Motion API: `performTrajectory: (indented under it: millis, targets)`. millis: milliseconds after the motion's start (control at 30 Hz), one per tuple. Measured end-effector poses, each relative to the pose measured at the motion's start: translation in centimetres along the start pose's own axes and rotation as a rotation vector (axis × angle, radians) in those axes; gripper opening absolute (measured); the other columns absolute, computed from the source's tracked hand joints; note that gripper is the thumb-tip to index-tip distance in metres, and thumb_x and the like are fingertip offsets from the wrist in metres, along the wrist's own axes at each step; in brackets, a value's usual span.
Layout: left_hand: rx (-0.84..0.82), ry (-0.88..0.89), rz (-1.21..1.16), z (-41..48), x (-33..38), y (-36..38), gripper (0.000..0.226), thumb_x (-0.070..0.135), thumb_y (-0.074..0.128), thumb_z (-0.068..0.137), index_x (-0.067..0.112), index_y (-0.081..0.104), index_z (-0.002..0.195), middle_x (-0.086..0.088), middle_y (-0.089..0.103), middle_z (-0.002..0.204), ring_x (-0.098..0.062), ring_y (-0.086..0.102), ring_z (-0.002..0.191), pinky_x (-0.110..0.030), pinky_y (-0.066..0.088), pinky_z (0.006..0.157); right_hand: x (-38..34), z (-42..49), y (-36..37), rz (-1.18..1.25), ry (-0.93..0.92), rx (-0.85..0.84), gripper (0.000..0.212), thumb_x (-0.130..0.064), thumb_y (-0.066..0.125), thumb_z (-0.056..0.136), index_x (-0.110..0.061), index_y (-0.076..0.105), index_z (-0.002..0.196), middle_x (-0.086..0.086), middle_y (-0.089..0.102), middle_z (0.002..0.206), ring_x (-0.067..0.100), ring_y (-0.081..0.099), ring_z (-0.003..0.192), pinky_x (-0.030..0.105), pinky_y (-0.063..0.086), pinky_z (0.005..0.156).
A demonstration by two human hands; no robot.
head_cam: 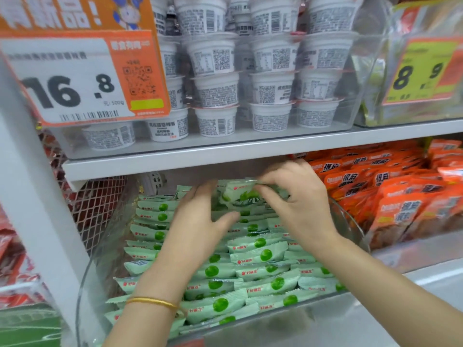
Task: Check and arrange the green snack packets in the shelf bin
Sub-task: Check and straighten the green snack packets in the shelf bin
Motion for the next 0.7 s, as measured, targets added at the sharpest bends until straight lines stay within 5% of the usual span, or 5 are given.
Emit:
performTrajectory:
  millis: [133,233,500,600,700]
  targets:
    - [-0.110,0.090,-0.168,-2.9,2.1,-1.1,0.034,0.035,0.065,0.084,0.038,0.057,0.117,0.026,0.062,0.109,0.009,0.055,0.100,-0.017,0.043,0.087,-1.8,-1.9,-3.6,0.227,0.027,-0.015,0.013,-0.026,0.065,0.078,-0.015,0.071,0.082,-0.009,0.064,0.081,0.007,0.056,0.082,0.019,0.043,0.075]
    - [-0.117,0.070,-0.285,-4.9,2.8,-1.9,0.019,0.031,0.064,0.085,0.038,0.061,0.103,0.032,0.062,0.088,0.012,0.056,0.078,-0.007,0.039,0.064,-1.8,-2.9,-4.9,0.386,0.192,-0.090,0.014,-0.025,0.067,0.079,-0.028,0.068,0.092,-0.014,0.062,0.087,0.006,0.058,0.084,0.014,0.043,0.072]
    - [-0.214,-0.194,-0.666,-7.0,2.8,-1.9,0.020,0.026,0.061,0.088,0.028,0.059,0.108,0.017,0.071,0.099,-0.002,0.067,0.093,-0.027,0.052,0.086,-2.7,-4.1,-4.4,0.727,0.340,-0.287,0.047,-0.019,0.059,0.089,-0.049,0.050,0.125,-0.035,0.056,0.107,0.021,0.061,0.074,0.031,0.055,0.069]
    - [-0.313,-0.173,-0.799,-6.9,2.7,-1.5,0.037,0.022,0.063,0.083,0.024,0.054,0.119,0.010,0.071,0.108,-0.009,0.067,0.100,-0.031,0.052,0.089,-2.6,-4.1,-4.1,0.696,0.323,-0.300,0.035,-0.021,0.056,0.091,-0.038,0.058,0.121,-0.021,0.060,0.121,-0.005,0.056,0.109,0.012,0.042,0.090]
    - [-0.369,-0.115,-0.852,-6.5,2.5,-1.0,0.059,0.009,0.071,0.075,0.019,0.048,0.128,0.006,0.068,0.115,-0.011,0.065,0.105,-0.023,0.053,0.082,-2.5,-4.0,-3.8,0.796,0.428,-0.248,0.025,-0.022,0.056,0.088,-0.029,0.066,0.110,-0.015,0.067,0.113,-0.003,0.058,0.108,0.011,0.043,0.087]
Point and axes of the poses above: each hand's wrist, its own z-axis towards the middle knuckle, its own y-axis out of the palm, x = y × z, the point moved 1 cm from there along z, towards the middle knuckle
